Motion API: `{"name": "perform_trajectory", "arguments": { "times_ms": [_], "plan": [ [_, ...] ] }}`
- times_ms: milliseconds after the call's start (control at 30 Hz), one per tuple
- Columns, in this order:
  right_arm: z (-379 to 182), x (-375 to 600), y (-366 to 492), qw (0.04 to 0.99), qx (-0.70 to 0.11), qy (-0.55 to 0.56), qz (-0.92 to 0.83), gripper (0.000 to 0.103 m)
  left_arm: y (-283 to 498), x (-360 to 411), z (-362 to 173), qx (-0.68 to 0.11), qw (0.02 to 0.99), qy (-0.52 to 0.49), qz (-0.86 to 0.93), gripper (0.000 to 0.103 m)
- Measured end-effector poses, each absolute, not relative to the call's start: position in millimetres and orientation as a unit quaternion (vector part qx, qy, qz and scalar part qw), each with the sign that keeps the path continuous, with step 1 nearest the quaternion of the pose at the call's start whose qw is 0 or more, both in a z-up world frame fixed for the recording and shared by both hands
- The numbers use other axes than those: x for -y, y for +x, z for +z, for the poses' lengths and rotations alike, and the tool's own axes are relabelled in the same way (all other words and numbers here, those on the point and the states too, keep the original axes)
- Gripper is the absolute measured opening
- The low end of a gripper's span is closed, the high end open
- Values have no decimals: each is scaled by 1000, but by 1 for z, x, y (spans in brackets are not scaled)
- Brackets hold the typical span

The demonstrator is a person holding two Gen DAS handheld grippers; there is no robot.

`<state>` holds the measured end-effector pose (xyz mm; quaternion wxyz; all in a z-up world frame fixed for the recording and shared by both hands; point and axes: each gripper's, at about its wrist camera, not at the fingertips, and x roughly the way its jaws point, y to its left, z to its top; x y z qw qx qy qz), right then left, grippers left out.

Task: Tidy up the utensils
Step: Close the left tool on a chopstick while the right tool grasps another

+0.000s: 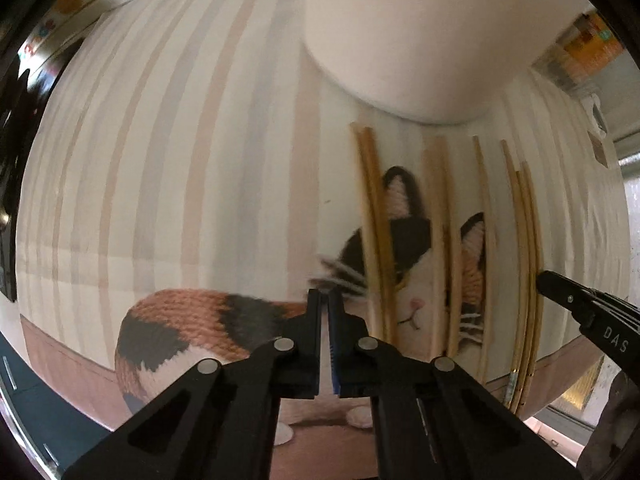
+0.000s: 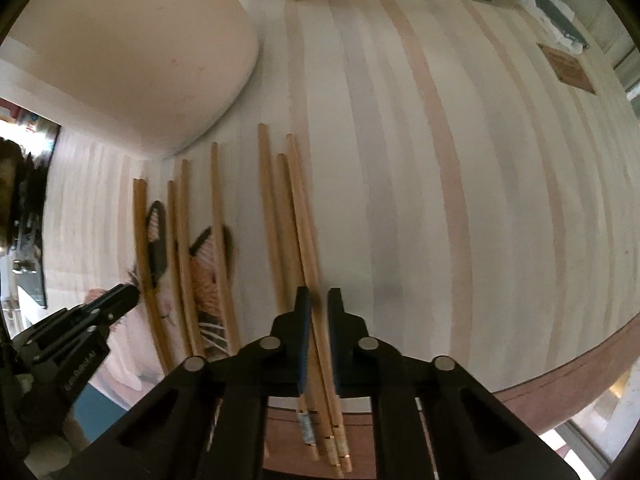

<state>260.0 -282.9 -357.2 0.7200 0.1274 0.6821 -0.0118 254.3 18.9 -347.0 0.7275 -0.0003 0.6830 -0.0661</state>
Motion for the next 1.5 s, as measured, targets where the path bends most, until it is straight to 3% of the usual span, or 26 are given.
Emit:
{"name": "perform_trajectory", "arguments": {
  "times_ms": [267,700,1200,1500],
  "plan": [
    [-359,293,249,715,-685,139,-19,7,253,-49,-349,-691,712,-85,-97,7],
    [-363,295,250,713,-689,130,-17,7,246,21,-344,-681,725,-1,-101,5],
    [-372,318,239,688,-711,140,-37,8,237,-22,-337,-685,726,17,-56,6],
    [-374,305,256,688,-719,95,-43,8,243,3,-353,-685,726,31,-53,8]
  ]
}}
